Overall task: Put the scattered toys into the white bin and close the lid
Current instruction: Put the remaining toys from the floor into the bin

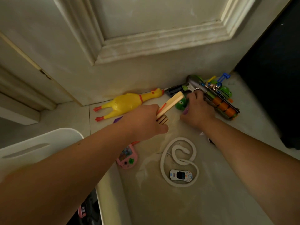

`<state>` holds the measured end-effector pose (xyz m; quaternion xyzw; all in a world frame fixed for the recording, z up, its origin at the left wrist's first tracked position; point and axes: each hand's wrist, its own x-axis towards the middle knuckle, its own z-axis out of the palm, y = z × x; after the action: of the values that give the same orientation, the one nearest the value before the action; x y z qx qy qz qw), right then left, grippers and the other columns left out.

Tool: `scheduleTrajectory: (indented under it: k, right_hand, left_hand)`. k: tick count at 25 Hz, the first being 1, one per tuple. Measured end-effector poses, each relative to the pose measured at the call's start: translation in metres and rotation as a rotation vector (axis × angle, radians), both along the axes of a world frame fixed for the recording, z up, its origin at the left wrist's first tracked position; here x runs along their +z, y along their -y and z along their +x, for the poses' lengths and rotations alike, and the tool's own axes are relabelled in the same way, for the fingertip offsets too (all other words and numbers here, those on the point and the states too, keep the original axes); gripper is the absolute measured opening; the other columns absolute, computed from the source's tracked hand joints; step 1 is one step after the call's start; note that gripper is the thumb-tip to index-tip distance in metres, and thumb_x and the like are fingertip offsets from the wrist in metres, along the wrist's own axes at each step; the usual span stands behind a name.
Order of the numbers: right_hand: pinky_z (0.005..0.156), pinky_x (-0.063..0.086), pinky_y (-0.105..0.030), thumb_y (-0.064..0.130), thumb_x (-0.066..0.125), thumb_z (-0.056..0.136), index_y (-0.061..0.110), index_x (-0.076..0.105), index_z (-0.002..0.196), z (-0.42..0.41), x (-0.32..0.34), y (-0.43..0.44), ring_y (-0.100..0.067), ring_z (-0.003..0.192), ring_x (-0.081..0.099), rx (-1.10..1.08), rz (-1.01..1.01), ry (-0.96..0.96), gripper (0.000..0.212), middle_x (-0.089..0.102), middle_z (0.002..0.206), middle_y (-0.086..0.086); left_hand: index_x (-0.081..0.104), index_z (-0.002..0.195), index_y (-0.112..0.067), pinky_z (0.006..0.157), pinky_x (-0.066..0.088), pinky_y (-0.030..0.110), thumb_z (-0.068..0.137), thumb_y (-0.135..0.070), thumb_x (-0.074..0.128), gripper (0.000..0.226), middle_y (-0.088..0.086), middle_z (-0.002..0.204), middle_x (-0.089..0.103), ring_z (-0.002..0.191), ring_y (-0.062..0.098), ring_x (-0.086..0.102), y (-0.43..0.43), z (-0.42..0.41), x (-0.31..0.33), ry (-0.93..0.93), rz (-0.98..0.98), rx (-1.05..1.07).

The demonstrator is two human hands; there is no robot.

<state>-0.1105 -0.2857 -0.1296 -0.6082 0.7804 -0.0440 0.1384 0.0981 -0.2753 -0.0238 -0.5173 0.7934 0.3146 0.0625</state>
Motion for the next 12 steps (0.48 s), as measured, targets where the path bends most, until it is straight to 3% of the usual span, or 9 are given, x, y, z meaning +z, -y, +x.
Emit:
scheduleTrajectory:
  k: [7, 12]
  right_hand:
    - [0.076, 0.046, -0.037, 0.026, 0.067, 0.077, 0.013, 0.043, 0.117, 0.008, -0.0042, -0.0034, -0.038, 0.104, 0.053, -0.061, 0.015, -0.028, 0.048, 0.029, 0.136, -0.016]
    - [0.079, 0.045, -0.035, 0.031, 0.07, 0.076, 0.014, 0.041, 0.122, 0.0065, -0.004, -0.0054, -0.037, 0.109, 0.05, -0.148, 0.031, 0.002, 0.057, 0.025, 0.14, -0.018]
  left_hand:
    - [0.044, 0.081, -0.022, 0.059, 0.041, 0.029, 0.082, -0.046, 0.065, 0.032, -0.002, 0.077, 0.051, 0.063, 0.012, 0.048, -0.0006, 0.0013, 0.002, 0.001, 0.008, 0.006]
    - [0.045, 0.086, -0.021, 0.064, 0.045, 0.031, 0.082, -0.047, 0.066, 0.033, -0.004, 0.077, 0.05, 0.07, 0.016, 0.051, -0.0042, 0.0051, 0.0032, -0.01, 0.006, 0.008]
